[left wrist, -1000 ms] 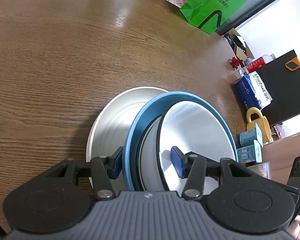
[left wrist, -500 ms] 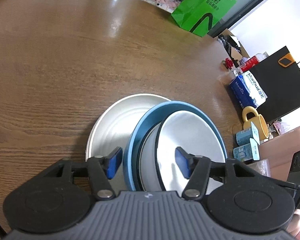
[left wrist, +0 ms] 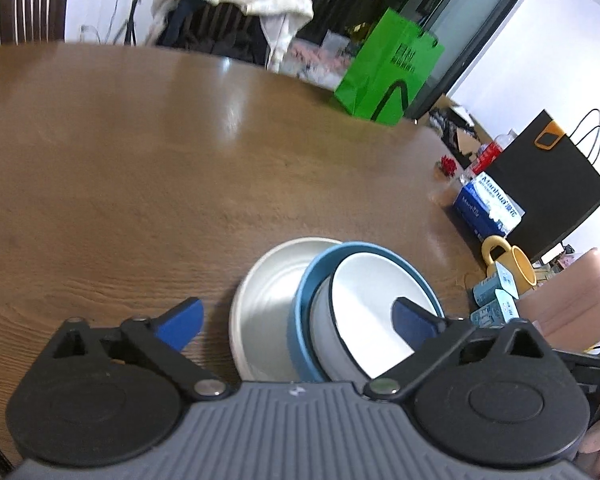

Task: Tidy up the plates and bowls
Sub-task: 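Open both grippers and pull back from the stacked dishes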

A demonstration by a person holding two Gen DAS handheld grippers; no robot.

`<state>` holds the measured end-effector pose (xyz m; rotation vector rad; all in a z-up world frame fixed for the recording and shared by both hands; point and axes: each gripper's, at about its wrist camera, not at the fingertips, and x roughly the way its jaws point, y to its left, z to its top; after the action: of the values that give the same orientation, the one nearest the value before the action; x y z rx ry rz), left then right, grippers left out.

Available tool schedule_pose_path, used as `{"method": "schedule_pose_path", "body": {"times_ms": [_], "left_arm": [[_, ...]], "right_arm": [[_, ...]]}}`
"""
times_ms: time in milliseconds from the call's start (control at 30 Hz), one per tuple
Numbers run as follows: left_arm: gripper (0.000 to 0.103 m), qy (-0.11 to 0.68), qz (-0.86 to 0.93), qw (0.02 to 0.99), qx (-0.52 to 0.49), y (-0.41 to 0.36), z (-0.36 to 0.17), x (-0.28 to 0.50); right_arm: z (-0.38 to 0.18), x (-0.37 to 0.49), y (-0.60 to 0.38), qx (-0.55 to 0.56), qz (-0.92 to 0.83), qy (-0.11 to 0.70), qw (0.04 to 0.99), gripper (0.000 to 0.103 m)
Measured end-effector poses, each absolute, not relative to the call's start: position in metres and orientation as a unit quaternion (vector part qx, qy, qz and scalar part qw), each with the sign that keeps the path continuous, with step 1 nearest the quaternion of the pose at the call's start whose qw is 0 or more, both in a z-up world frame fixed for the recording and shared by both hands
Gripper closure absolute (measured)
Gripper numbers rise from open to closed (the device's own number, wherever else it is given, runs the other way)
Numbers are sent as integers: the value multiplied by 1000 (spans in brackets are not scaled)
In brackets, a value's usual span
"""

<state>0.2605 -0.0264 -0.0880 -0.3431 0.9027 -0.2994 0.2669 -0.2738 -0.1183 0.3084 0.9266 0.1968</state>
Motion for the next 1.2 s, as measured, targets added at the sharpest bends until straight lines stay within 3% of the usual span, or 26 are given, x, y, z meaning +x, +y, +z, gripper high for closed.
{"method": "schedule_pose_path", "body": {"times_ms": [33, 767, 1200], "left_arm": [[0, 423, -140, 882, -156, -24, -84, 254], [0, 300, -86, 947, -72, 12, -33, 87], [0, 290, -36, 953, -76, -18, -30, -38]], "right_arm": [[-115, 262, -273, 143, 88, 438, 883, 0], [-61, 85, -220, 44, 36, 331, 942, 0], [-48, -20, -251, 12, 62, 310, 949, 0]]}}
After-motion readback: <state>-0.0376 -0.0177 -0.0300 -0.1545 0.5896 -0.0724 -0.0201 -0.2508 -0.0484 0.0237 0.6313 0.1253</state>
